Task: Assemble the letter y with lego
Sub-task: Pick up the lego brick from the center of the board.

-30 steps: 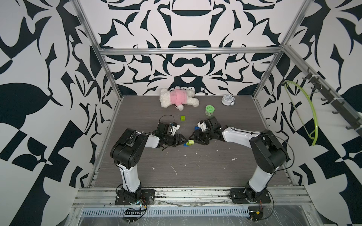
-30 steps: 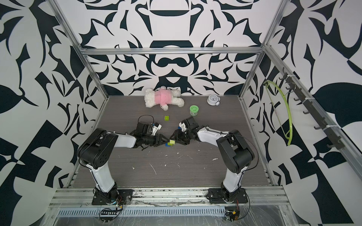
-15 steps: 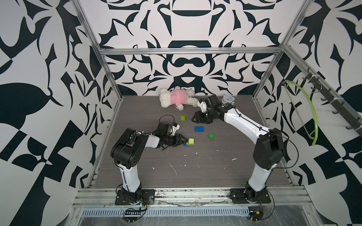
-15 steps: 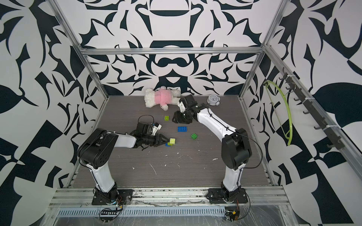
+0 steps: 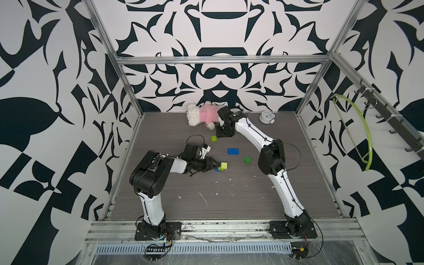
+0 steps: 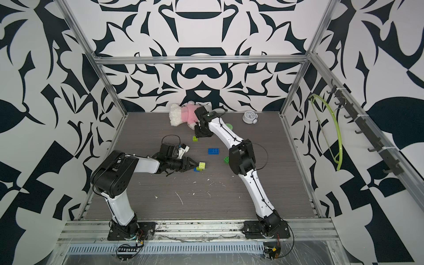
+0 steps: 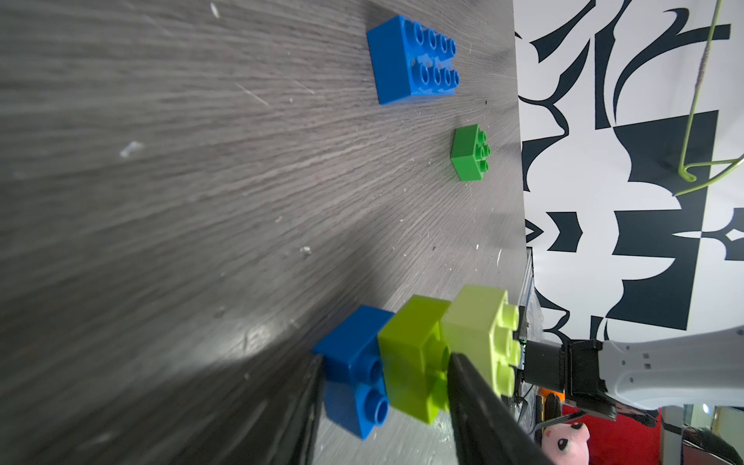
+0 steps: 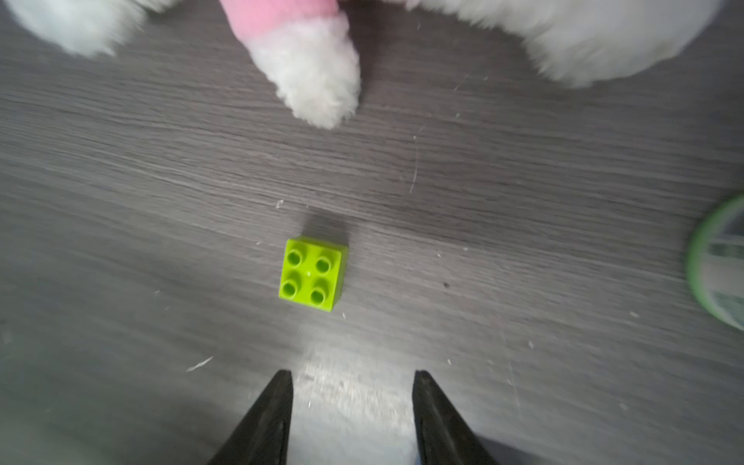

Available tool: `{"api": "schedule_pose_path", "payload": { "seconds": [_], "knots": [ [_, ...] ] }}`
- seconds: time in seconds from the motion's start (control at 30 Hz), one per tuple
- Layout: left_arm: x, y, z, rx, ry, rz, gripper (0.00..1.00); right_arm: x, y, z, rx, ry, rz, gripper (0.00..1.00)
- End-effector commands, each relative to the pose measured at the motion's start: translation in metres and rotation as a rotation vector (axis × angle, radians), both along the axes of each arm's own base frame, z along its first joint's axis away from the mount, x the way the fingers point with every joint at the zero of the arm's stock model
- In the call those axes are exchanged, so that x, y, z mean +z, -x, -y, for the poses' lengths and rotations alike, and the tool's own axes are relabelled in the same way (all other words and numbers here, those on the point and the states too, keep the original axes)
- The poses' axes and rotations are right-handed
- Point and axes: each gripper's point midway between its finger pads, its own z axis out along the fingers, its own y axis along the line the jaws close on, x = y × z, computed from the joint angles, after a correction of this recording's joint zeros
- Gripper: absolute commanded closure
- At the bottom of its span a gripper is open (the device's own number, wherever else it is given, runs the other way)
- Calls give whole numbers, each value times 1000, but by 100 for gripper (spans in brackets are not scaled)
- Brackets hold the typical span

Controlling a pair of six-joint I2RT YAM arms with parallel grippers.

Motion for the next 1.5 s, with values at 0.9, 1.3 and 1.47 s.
{"api": "schedule_pose_path", "payload": {
  "seconds": [0.9,1.3,1.47],
  "knots": [
    [-108,76,-67,83,-419,-365,46,-39,-23,-28,-47,10,96,53],
    [-109,76,-67,82,-422,-369,46,-27,-27,-22,-49,48,145,71],
    [-111,76,-68,84,-427,-371,46,9,-16,-14,-52,45,192,73]
  ]
}}
